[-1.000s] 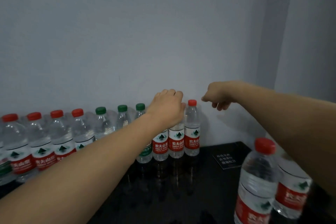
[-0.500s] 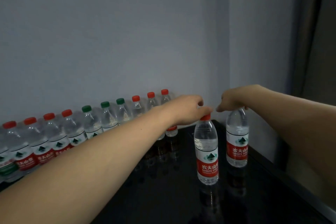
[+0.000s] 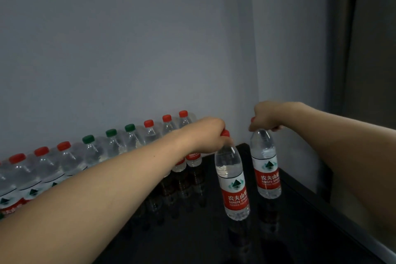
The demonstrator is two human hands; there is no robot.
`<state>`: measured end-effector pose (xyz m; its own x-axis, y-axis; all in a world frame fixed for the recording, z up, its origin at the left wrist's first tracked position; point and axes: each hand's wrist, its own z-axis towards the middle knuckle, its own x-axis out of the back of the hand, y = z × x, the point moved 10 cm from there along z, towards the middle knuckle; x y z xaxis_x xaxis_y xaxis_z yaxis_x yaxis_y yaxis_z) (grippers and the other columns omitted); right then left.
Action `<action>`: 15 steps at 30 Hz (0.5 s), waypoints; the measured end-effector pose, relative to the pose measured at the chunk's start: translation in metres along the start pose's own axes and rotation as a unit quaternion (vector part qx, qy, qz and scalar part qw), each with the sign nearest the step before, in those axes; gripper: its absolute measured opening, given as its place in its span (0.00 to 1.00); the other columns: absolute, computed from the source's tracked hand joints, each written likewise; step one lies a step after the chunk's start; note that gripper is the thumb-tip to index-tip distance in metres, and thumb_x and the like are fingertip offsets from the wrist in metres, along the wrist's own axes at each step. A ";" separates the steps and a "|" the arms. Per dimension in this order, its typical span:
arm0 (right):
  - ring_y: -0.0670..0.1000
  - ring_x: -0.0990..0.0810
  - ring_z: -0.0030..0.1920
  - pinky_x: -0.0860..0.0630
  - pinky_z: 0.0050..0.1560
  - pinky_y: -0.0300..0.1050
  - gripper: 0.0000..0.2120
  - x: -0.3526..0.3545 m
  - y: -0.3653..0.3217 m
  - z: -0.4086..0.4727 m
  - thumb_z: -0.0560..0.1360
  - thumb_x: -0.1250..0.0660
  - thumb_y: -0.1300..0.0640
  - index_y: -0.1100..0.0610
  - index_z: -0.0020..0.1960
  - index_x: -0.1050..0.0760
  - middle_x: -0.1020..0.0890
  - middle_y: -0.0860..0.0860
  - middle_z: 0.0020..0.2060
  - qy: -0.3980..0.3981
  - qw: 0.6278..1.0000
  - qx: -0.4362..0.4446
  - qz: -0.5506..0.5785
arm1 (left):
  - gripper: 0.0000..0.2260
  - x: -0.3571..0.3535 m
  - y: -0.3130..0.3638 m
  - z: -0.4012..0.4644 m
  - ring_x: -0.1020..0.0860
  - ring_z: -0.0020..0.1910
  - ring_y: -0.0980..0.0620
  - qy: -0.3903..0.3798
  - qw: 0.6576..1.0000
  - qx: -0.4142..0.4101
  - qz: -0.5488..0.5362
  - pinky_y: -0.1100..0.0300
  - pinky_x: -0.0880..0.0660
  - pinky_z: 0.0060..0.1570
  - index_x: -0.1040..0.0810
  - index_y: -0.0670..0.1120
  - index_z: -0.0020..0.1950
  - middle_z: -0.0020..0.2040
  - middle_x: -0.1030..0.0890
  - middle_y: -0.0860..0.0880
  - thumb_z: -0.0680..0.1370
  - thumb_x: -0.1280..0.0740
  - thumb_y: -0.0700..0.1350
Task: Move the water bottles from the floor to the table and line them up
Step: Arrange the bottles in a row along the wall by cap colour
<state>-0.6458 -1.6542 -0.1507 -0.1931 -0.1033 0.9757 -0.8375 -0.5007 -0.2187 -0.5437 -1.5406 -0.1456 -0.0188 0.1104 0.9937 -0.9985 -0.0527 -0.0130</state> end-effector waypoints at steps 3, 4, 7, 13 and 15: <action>0.54 0.24 0.35 0.31 0.34 0.40 0.18 0.001 -0.012 0.011 0.75 0.32 0.48 0.62 0.38 0.29 0.24 0.53 0.35 0.050 0.998 0.026 -0.015 | 0.13 0.003 -0.016 0.015 0.24 0.41 0.51 0.002 1.000 0.016 -0.011 0.58 0.30 0.34 0.25 0.47 0.49 0.44 0.22 0.48 0.80 0.35 0.57; 0.55 0.24 0.40 0.32 0.38 0.42 0.17 0.001 -0.016 0.017 0.75 0.32 0.47 0.62 0.42 0.28 0.26 0.53 0.39 0.065 0.997 0.034 -0.014 | 0.13 0.006 -0.020 0.022 0.24 0.41 0.51 0.008 1.000 0.017 -0.005 0.57 0.30 0.35 0.25 0.47 0.49 0.45 0.22 0.48 0.80 0.35 0.57; 0.57 0.25 0.48 0.34 0.43 0.44 0.16 0.000 -0.027 0.037 0.76 0.34 0.45 0.58 0.51 0.29 0.29 0.53 0.43 0.091 0.994 0.054 0.011 | 0.14 0.016 -0.034 0.044 0.24 0.44 0.49 0.035 0.999 0.018 0.020 0.56 0.29 0.39 0.24 0.45 0.53 0.47 0.22 0.46 0.80 0.35 0.56; 0.53 0.29 0.40 0.34 0.39 0.44 0.16 -0.004 -0.044 0.086 0.77 0.34 0.46 0.55 0.41 0.35 0.31 0.50 0.36 0.149 0.983 0.077 0.079 | 0.11 0.018 -0.068 0.096 0.25 0.44 0.47 0.060 0.996 0.041 0.045 0.56 0.33 0.40 0.28 0.46 0.48 0.46 0.24 0.47 0.81 0.36 0.54; 0.54 0.29 0.41 0.34 0.41 0.45 0.15 -0.004 -0.048 0.100 0.77 0.34 0.47 0.56 0.41 0.35 0.31 0.50 0.36 0.167 0.979 0.081 0.082 | 0.11 0.014 -0.078 0.111 0.25 0.44 0.47 0.065 0.996 0.045 0.046 0.56 0.32 0.41 0.28 0.46 0.49 0.47 0.24 0.46 0.81 0.36 0.53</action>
<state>-0.5532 -1.7156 -0.1429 -0.4977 0.0796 0.8637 -0.6947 -0.6329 -0.3420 -0.4603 -1.6455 -0.1182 -0.1215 0.2289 0.9658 -0.9839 -0.1565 -0.0866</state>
